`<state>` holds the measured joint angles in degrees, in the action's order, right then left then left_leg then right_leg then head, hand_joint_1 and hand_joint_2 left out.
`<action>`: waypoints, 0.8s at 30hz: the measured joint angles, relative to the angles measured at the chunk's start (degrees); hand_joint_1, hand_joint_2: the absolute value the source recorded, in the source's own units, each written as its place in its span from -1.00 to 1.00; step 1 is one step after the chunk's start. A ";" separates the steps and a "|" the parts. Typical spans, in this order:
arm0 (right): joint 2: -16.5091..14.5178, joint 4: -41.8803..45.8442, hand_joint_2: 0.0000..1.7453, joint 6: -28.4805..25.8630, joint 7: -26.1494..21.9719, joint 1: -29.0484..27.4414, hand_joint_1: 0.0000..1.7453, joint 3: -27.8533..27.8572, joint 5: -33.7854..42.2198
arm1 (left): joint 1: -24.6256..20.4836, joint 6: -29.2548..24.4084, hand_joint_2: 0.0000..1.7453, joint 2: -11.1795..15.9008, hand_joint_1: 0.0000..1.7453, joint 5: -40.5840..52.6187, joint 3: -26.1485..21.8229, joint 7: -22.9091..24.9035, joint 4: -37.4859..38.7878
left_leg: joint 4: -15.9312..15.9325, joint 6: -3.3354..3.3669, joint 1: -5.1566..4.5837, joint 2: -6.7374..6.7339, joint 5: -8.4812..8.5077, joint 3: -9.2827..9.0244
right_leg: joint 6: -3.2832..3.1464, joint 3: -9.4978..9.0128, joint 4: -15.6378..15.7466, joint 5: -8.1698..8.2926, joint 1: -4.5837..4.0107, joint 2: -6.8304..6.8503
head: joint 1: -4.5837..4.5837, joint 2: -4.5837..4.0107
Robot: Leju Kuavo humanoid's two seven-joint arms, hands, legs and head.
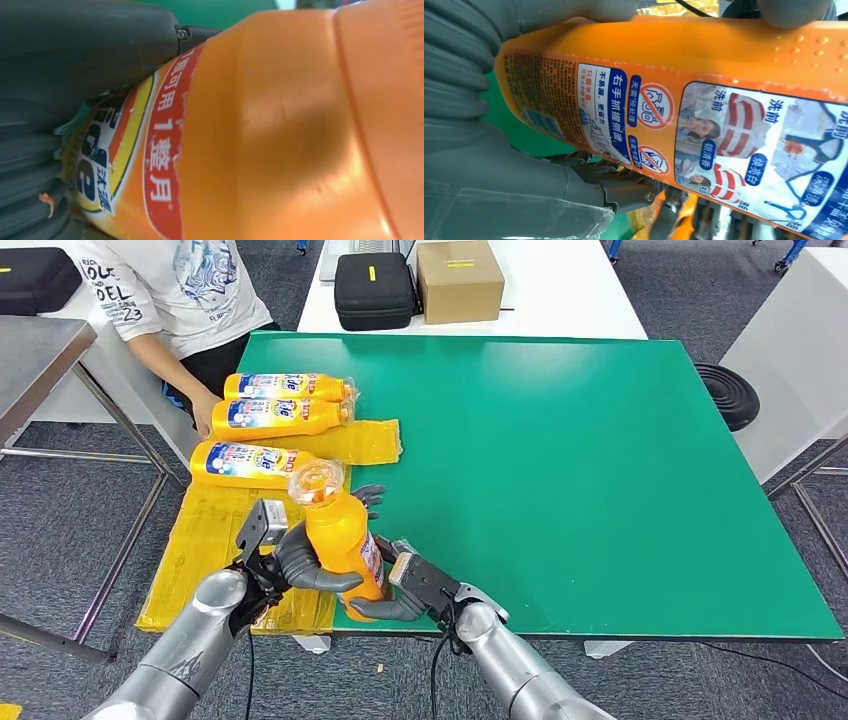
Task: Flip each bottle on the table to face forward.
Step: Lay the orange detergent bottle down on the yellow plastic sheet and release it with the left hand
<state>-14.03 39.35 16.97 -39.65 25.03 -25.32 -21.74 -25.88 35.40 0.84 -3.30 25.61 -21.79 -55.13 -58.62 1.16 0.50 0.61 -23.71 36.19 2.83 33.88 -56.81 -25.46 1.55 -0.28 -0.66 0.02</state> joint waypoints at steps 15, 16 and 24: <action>0.08 -3.40 1.00 -1.24 0.40 2.32 1.00 -2.26 0.18 | -0.02 2.99 1.00 1.38 -1.00 -16.99 0.75 3.66 4.14 | 0.00 0.00 0.00 -0.01 0.01 0.01 | 0.00 0.01 0.00 0.00 0.00 -0.01 | 0.00 0.00; 0.09 -3.49 1.00 -1.48 0.40 2.54 1.00 -2.27 0.23 | 0.39 2.28 1.00 1.39 -1.00 -19.22 0.60 4.34 3.66 | 0.00 0.00 0.00 -0.01 0.01 0.01 | 0.00 0.02 0.00 0.00 0.01 -0.01 | -0.01 0.00; 0.10 -3.67 1.00 -1.96 0.34 3.31 1.00 -2.26 0.30 | 3.25 -0.92 1.00 1.40 -1.00 -27.42 -0.54 5.90 -0.94 | 0.00 0.00 0.00 -0.02 0.00 0.01 | 0.00 0.05 0.00 0.00 0.00 -0.02 | -0.01 0.00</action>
<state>-13.92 35.68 15.01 -39.31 28.34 -27.58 -21.45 -22.63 34.48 2.25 -30.73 25.06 -15.89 -56.07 -58.62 1.16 0.50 0.59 -23.71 36.21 2.83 33.92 -56.81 -25.46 1.56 -0.30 -0.67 0.02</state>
